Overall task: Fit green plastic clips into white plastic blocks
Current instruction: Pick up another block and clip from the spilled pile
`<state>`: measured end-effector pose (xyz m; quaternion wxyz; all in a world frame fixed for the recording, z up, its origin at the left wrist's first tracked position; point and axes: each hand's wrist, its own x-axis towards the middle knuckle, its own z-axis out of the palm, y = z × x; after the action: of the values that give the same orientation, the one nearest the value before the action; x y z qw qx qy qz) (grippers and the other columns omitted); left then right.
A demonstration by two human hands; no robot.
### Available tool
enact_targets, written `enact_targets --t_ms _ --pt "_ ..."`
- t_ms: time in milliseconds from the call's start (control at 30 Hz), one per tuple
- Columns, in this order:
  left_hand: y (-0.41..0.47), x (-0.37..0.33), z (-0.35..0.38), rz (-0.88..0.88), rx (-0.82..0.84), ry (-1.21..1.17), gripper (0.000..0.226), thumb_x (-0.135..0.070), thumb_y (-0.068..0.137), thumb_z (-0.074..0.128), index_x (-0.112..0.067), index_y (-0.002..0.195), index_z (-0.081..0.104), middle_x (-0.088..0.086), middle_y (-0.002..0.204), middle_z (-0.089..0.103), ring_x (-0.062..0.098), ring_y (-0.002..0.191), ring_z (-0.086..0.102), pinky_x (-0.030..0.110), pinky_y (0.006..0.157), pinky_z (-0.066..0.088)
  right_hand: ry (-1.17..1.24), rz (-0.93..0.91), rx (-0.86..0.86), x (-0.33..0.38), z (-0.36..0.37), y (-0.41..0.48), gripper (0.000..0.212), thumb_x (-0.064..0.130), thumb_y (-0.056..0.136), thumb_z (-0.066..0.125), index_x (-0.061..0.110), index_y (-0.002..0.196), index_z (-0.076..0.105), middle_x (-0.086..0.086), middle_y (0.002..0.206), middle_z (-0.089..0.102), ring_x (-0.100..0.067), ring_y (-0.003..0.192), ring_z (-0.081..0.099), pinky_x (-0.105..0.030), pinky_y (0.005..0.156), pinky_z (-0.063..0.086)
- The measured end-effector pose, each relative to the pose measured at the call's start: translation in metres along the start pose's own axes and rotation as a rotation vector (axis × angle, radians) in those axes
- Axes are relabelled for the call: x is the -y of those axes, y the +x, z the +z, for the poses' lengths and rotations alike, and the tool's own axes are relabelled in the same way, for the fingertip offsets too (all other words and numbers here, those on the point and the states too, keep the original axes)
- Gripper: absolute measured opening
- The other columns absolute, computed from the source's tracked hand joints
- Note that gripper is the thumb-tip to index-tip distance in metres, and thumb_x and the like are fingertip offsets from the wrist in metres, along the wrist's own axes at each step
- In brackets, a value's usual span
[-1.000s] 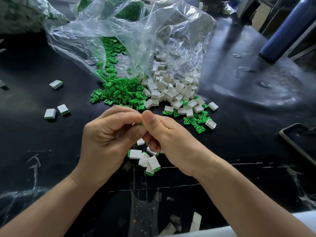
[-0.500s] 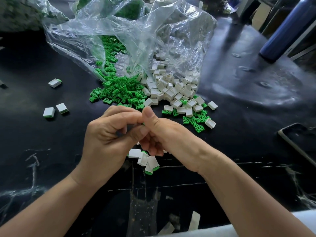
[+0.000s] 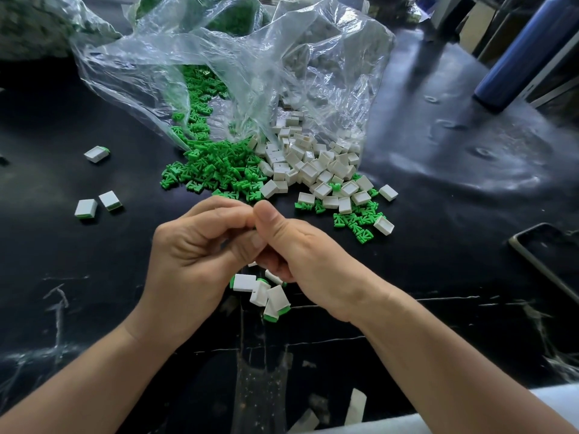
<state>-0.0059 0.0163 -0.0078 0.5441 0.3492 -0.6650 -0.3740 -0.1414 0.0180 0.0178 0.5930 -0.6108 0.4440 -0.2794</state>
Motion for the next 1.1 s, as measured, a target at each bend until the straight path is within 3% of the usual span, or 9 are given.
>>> enact_targets --t_ms 133,233,400,467,533,633,700,967,1100 --pt "0.0 0.0 0.0 0.009 0.007 0.01 0.03 -0.05 0.077 0.062 -0.02 0.081 0.061 0.004 0.084 0.062 0.04 0.075 0.06 0.06 0.065 0.05 0.004 0.019 -0.017 0.0 0.0 0.001 0.08 0.062 0.072 0.025 0.002 0.112 0.06 0.022 0.047 0.045 0.006 0.047 0.043 -0.005 0.049 0.033" --pt "-0.001 -0.001 0.0 0.018 0.019 -0.083 0.016 -0.034 0.079 0.066 -0.018 0.081 0.064 0.008 0.084 0.061 0.027 0.07 0.064 0.038 0.062 0.056 0.057 0.038 -0.012 0.001 0.0 -0.001 0.078 0.061 0.071 0.028 0.002 0.111 0.06 0.019 0.051 0.043 0.005 0.049 0.041 -0.005 0.05 0.032" --pt "-0.001 -0.001 0.001 0.02 0.038 -0.128 0.01 -0.012 0.078 0.065 -0.012 0.086 0.071 0.003 0.083 0.062 0.016 0.068 0.065 0.025 0.059 0.055 0.118 0.059 -0.032 0.006 0.004 -0.005 0.045 0.058 0.08 0.029 0.021 0.075 0.056 0.027 0.044 0.049 0.011 0.046 0.047 -0.003 0.048 0.033" --pt "0.0 -0.004 0.002 0.025 0.054 -0.165 0.016 -0.003 0.077 0.061 -0.01 0.091 0.065 0.001 0.081 0.062 0.008 0.064 0.065 0.019 0.056 0.054 0.162 0.082 -0.021 0.006 0.003 -0.006 0.039 0.05 0.089 0.032 0.021 0.068 0.05 0.025 0.042 0.049 0.011 0.044 0.048 -0.002 0.046 0.033" --pt "0.002 -0.005 0.003 0.03 0.073 -0.186 0.018 -0.006 0.074 0.062 -0.01 0.092 0.064 -0.006 0.08 0.063 0.004 0.063 0.065 0.014 0.056 0.052 0.19 0.093 -0.019 0.006 0.003 -0.006 0.04 0.054 0.084 0.035 0.022 0.063 0.046 0.022 0.042 0.047 0.008 0.042 0.045 -0.002 0.045 0.032" --pt "0.003 -0.006 0.0 0.034 0.1 -0.171 0.019 -0.011 0.073 0.062 -0.009 0.091 0.064 0.004 0.08 0.061 0.005 0.064 0.065 0.015 0.056 0.052 0.181 0.095 -0.028 0.005 0.004 -0.005 0.043 0.066 0.064 0.035 0.024 0.06 0.047 0.019 0.044 0.043 0.003 0.043 0.038 -0.008 0.047 0.032" --pt "0.002 -0.007 0.0 0.024 0.102 -0.198 0.018 -0.011 0.073 0.062 -0.009 0.091 0.064 0.003 0.079 0.061 0.007 0.063 0.066 0.018 0.054 0.053 0.175 0.089 -0.021 0.004 0.004 -0.005 0.043 0.065 0.063 0.035 0.024 0.059 0.047 0.02 0.042 0.044 0.003 0.042 0.039 -0.007 0.046 0.032" --pt "-0.001 -0.009 0.004 0.006 0.062 -0.224 0.014 -0.005 0.074 0.061 -0.004 0.088 0.064 0.013 0.079 0.057 0.012 0.058 0.066 0.022 0.051 0.055 0.203 0.045 -0.033 0.004 0.008 -0.005 0.039 0.055 0.078 0.033 0.025 0.057 0.047 0.022 0.04 0.046 0.007 0.041 0.044 -0.003 0.045 0.032" --pt "-0.002 -0.01 0.006 -0.015 0.027 -0.238 0.014 -0.008 0.072 0.062 -0.003 0.085 0.065 0.016 0.078 0.057 0.015 0.056 0.066 0.023 0.05 0.055 0.206 0.04 0.012 0.004 0.006 -0.005 0.061 0.04 0.095 0.027 0.029 0.042 0.056 0.023 0.041 0.048 0.009 0.043 0.046 -0.002 0.046 0.033"
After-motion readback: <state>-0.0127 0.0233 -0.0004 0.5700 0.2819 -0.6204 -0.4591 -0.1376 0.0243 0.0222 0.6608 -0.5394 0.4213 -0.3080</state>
